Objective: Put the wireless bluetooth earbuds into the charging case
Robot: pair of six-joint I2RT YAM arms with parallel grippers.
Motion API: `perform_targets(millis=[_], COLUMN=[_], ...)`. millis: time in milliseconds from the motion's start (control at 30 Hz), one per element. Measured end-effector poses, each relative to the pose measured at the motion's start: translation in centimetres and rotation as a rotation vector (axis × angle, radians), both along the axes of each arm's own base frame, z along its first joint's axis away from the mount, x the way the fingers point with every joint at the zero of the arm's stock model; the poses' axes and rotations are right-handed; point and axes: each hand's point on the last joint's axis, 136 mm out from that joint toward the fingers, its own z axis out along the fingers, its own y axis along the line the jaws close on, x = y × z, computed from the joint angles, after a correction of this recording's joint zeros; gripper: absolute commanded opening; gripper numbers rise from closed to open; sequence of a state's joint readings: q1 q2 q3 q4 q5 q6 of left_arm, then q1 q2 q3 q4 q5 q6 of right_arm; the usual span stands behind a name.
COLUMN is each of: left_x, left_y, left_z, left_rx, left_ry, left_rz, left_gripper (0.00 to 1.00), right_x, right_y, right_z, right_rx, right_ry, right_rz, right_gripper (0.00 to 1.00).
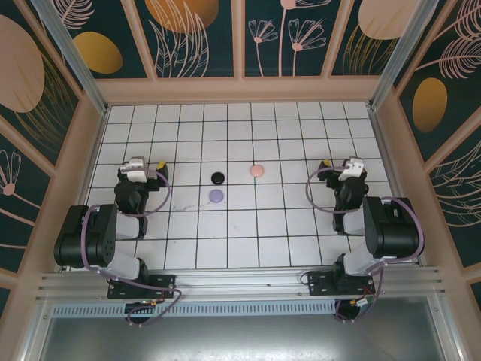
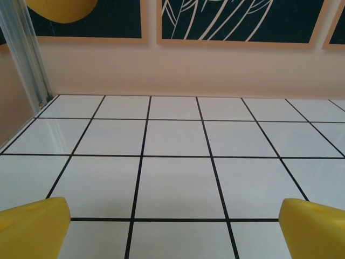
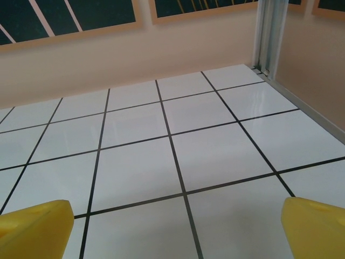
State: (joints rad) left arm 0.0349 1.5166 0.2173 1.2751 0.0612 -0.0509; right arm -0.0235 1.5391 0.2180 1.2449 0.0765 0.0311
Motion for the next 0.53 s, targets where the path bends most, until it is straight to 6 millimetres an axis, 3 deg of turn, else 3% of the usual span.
perform_targets(millis=[533], left_x=[0.13], left_y=[0.44], left_z=[-0.07], left_rx=[-0.011], left_ry=[0.004], left_rz=[0.027], left_gripper=[0.99], right_x=[-0.01], right_y=[0.47], right_z=[-0.38], right_rx=[0.005], right_ry=[0.016], right_rz=[0.028], right_gripper=[0.99])
